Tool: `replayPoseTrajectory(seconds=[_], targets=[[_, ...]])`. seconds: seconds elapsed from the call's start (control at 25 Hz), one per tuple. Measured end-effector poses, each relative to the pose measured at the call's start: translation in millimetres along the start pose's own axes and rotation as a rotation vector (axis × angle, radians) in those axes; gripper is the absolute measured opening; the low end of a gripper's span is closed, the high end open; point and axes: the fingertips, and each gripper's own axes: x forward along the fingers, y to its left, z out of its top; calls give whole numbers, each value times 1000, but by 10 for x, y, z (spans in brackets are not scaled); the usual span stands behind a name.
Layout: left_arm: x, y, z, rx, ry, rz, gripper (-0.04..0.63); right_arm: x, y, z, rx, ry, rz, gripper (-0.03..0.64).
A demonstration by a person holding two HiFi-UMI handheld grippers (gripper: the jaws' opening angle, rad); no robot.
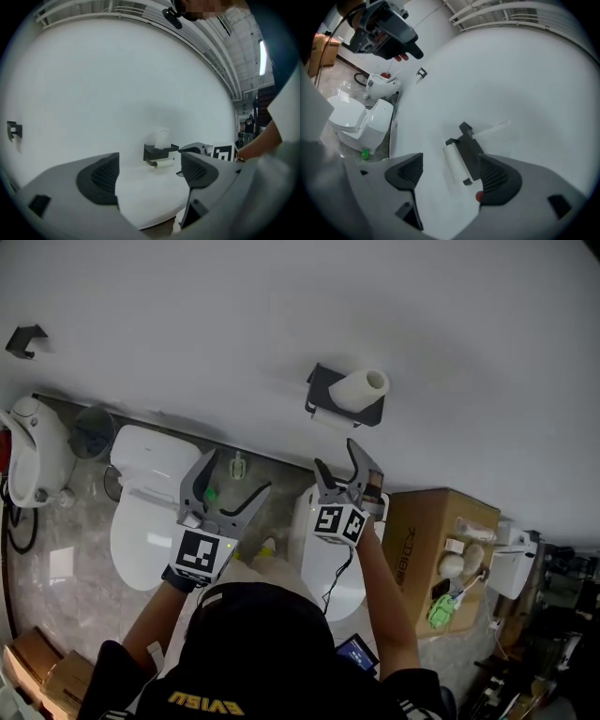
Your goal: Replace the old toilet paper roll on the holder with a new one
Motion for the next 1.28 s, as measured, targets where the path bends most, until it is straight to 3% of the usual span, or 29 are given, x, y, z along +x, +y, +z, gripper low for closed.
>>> replayPoseTrajectory(seconds=[0.2,0.44,0.6,1.0,1.12,1.28], targets=[[7,-52,-52,-8,13,6,420,365,100,-73,-80,30,20,351],[4,-88,-15,11,6,14,420,649,127,-65,-193,82,-15,293],[-14,-31,34,23,0,39,420,809,112,-128,-216,123,-18,293],[-39,9,46,13,3,69,420,987,34,-171,-260,153,-37,220],[-51,18,36,8,2,73,420,990,17,-175,-276,156,-56,166],[-86,37,43,8,-3,77,420,952,19,-143,-298,151,-66,156]])
